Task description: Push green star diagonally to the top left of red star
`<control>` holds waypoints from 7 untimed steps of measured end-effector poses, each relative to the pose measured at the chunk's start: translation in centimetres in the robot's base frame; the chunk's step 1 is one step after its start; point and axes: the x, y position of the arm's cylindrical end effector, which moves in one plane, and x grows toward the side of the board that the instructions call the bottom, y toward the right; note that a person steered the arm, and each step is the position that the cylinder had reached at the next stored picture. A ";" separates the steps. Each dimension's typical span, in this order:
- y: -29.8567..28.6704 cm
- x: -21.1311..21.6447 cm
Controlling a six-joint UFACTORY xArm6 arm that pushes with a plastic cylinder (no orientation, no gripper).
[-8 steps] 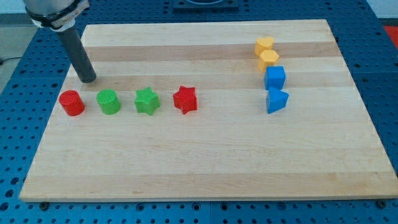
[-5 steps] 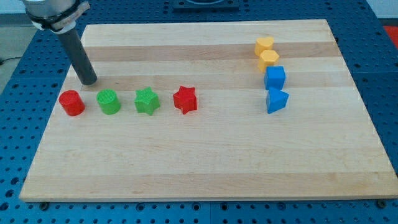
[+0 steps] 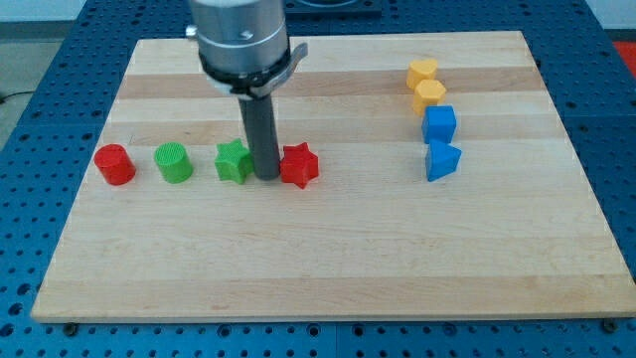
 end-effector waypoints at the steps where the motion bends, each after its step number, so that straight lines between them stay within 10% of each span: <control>1: -1.2 2.3; 3: 0.4 -3.9; 7: -0.7 -1.2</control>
